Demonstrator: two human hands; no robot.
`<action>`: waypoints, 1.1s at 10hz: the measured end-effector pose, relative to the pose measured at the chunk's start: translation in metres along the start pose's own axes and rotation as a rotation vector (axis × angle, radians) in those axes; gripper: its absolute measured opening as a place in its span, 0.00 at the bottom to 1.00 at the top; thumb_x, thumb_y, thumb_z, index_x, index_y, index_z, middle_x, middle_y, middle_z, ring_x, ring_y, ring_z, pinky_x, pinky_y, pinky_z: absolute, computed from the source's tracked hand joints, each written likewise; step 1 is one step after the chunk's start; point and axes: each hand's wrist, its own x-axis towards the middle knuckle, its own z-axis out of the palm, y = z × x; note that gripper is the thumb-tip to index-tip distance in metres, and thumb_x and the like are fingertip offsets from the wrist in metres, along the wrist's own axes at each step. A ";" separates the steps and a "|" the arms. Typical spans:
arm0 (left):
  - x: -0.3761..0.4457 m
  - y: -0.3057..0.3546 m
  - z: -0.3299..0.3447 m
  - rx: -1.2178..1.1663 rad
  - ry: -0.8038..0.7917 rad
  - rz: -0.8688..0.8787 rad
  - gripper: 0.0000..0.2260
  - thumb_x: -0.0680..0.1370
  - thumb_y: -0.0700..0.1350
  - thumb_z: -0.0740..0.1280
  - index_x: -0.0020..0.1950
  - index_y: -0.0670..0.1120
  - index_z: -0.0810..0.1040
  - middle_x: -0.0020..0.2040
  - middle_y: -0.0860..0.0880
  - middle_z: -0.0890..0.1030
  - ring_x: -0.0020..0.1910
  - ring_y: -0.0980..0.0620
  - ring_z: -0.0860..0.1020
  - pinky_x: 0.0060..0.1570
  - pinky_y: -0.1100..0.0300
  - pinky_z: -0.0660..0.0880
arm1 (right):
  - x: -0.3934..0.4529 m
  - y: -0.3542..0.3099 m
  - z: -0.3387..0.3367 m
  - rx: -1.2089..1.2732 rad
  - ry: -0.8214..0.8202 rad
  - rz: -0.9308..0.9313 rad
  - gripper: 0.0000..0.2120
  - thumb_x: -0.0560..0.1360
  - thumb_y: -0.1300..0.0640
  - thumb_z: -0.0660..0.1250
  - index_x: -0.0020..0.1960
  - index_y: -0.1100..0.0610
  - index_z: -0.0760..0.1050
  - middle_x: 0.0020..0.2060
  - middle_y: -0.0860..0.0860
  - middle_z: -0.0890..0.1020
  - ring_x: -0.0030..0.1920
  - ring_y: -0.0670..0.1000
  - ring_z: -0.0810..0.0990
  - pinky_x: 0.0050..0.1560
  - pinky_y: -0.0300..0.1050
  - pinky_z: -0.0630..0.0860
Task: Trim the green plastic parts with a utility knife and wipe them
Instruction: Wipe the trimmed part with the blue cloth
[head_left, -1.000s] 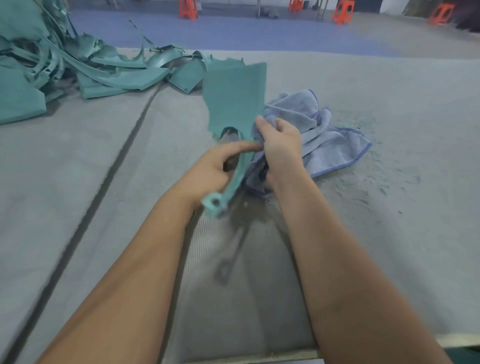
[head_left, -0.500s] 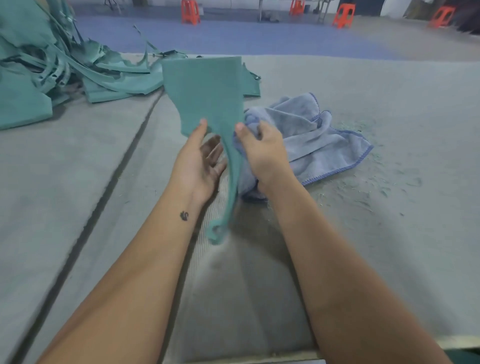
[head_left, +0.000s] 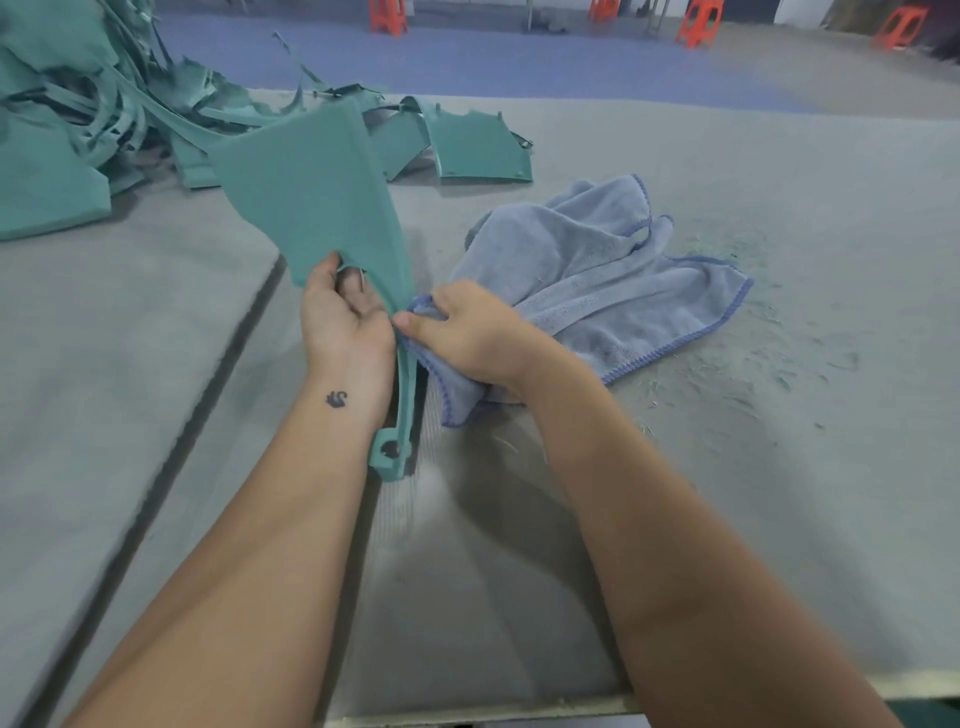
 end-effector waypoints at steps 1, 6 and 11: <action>0.022 0.009 0.000 -0.813 0.230 -0.171 0.18 0.83 0.36 0.55 0.35 0.51 0.68 0.24 0.52 0.73 0.21 0.63 0.71 0.29 0.78 0.65 | -0.009 -0.003 -0.008 -0.126 -0.203 -0.048 0.23 0.77 0.56 0.67 0.28 0.54 0.60 0.24 0.45 0.64 0.23 0.41 0.66 0.29 0.33 0.64; -0.002 0.003 0.037 -0.142 -0.180 -0.292 0.12 0.81 0.45 0.63 0.64 0.44 0.75 0.47 0.45 0.82 0.38 0.48 0.81 0.39 0.55 0.80 | 0.005 0.015 -0.029 1.244 0.637 0.110 0.18 0.80 0.45 0.60 0.60 0.57 0.75 0.54 0.52 0.82 0.57 0.48 0.81 0.63 0.44 0.75; -0.001 0.002 0.029 -0.027 -0.213 -0.156 0.16 0.76 0.37 0.69 0.63 0.43 0.77 0.42 0.49 0.85 0.35 0.51 0.83 0.34 0.58 0.80 | 0.005 0.018 -0.011 0.137 0.695 0.037 0.20 0.81 0.50 0.59 0.33 0.50 0.58 0.27 0.43 0.68 0.31 0.45 0.67 0.38 0.46 0.62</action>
